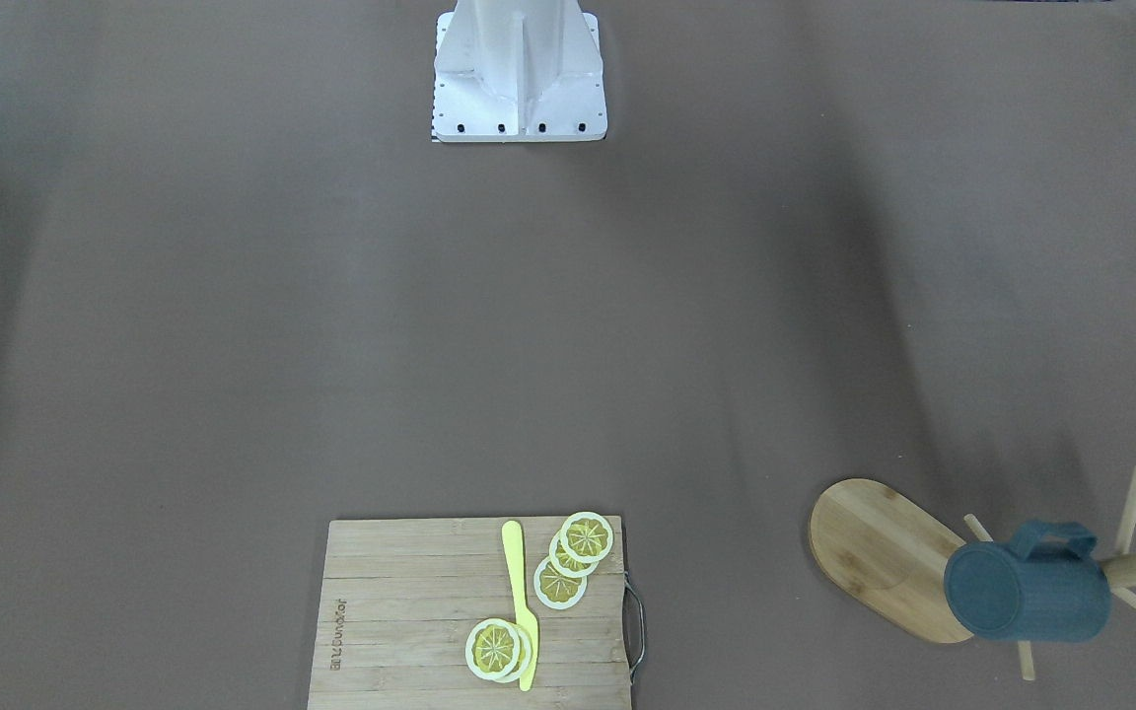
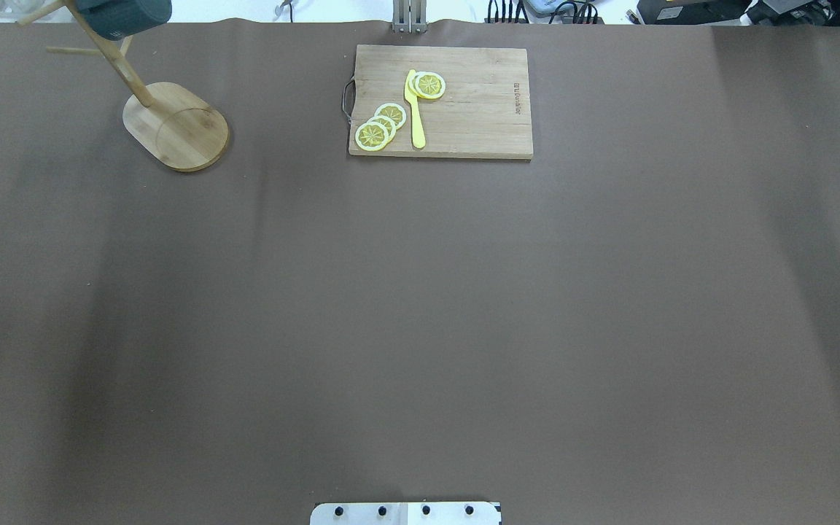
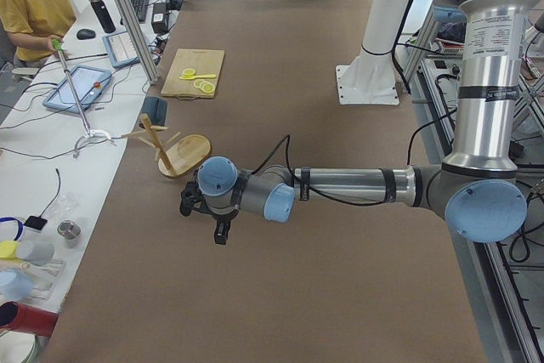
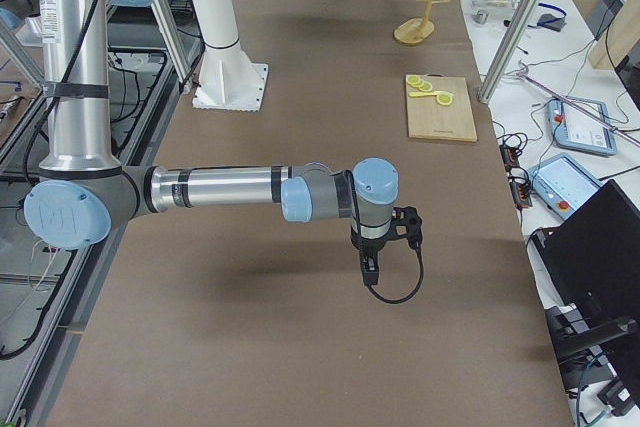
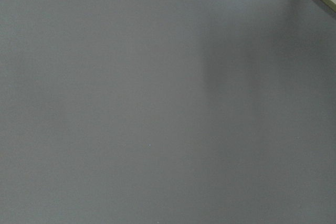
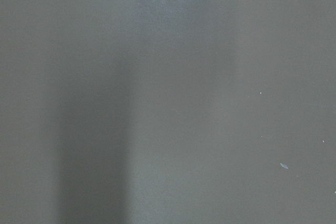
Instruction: Hang cup on storage rack
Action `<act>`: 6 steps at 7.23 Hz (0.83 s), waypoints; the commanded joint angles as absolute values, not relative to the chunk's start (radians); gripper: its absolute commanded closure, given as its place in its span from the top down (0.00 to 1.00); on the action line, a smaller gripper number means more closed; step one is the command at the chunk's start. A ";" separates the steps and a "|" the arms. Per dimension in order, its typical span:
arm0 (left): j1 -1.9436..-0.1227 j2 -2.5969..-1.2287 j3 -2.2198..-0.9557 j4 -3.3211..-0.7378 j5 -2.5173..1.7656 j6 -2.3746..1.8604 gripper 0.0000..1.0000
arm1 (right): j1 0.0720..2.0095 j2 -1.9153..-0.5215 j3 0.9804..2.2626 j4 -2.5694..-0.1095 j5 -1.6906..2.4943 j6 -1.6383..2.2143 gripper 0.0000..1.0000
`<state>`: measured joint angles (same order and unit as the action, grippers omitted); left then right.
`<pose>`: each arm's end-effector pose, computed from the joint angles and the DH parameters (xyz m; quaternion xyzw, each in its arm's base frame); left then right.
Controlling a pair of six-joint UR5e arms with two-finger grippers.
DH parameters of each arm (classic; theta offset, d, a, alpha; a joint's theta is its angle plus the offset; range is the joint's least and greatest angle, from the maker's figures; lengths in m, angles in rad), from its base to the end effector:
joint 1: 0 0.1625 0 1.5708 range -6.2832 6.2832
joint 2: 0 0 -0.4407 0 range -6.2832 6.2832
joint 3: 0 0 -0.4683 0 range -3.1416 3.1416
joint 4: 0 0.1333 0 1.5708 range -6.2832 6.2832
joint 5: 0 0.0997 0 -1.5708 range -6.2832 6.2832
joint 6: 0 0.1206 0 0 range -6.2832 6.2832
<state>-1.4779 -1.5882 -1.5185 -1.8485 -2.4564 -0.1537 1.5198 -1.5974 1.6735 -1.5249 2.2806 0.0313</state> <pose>0.0151 -0.5920 0.6696 0.0563 0.4355 0.0246 0.8981 0.0258 -0.5674 0.6461 0.0428 -0.3489 -0.0304 0.9357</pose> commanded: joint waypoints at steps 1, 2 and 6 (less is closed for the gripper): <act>-1.479 -1.588 -1.531 -1.847 -2.457 -0.150 0.98 | 1.519 -1.608 1.690 -1.517 2.286 0.034 1.00; -1.477 -1.574 -1.551 -1.847 -2.467 -0.150 0.98 | 1.517 -1.614 1.659 -1.517 2.275 0.029 1.00; -1.476 -1.554 -1.588 -1.842 -2.458 -0.150 0.98 | 1.517 -1.647 1.673 -1.474 2.305 0.028 1.00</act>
